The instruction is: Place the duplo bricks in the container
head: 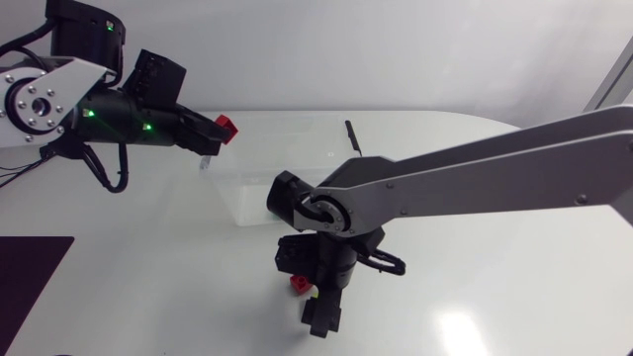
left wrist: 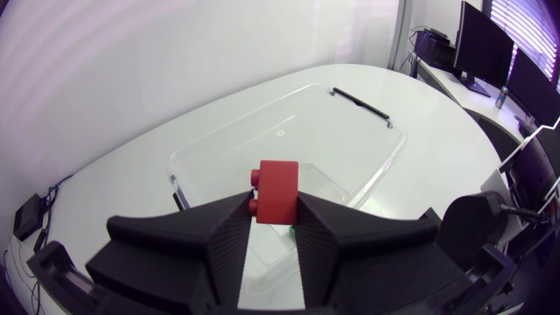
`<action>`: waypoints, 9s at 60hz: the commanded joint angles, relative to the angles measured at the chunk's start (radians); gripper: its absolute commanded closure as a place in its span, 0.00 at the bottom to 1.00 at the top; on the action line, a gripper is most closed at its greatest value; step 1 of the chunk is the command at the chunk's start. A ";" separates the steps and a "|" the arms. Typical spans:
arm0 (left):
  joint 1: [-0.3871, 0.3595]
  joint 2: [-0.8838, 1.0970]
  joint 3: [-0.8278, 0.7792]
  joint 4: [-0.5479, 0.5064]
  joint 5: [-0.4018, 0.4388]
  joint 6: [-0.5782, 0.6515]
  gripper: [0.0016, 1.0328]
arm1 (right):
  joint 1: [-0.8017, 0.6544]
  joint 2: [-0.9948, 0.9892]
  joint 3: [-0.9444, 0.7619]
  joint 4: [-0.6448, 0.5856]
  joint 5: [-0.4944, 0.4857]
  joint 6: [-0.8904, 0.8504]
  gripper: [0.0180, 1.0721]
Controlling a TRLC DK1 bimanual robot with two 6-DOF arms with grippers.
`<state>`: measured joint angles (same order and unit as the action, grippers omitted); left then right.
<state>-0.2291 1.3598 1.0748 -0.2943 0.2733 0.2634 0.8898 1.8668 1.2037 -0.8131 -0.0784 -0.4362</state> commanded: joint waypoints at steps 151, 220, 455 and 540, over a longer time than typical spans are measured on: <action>-0.185 -0.140 -0.230 -0.060 -0.008 0.057 0.07 | -0.295 0.051 0.589 0.163 0.026 0.165 0.56; -0.501 0.427 -0.136 0.034 -0.221 -0.078 0.19 | -0.529 -0.643 -0.127 0.198 -0.060 0.271 0.07; 0.050 -0.018 -0.036 0.182 -0.255 -0.038 0.04 | -0.657 -1.267 -0.581 0.172 0.032 0.254 0.05; 0.296 -1.160 -0.928 0.373 -0.269 -0.160 0.04 | -0.890 -1.811 -1.039 0.616 0.086 0.339 0.05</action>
<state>0.0818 0.2352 0.1883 0.0883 0.0093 0.1463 0.0044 0.0696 0.2115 -0.2348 0.0074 -0.1394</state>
